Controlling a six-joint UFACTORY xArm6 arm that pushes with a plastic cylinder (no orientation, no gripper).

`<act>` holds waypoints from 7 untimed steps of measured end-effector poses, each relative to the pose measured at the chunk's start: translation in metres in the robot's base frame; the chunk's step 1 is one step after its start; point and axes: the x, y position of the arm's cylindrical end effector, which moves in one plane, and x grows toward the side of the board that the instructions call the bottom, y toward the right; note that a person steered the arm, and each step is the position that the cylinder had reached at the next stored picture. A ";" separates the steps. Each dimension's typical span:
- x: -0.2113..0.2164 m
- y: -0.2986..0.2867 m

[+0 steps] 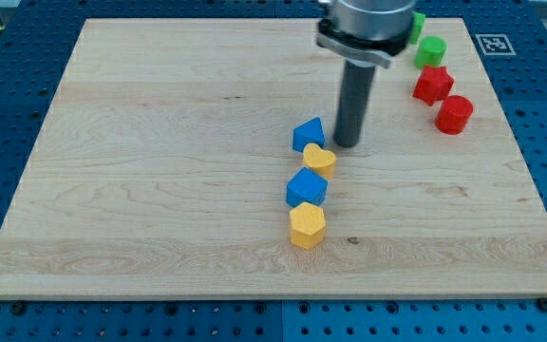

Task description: Move the red circle to the left of the triangle

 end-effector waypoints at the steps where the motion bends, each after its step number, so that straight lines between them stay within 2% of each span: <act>1: 0.019 0.075; 3: 0.020 0.193; 4: 0.003 0.211; 5: -0.033 0.210; 7: -0.037 0.187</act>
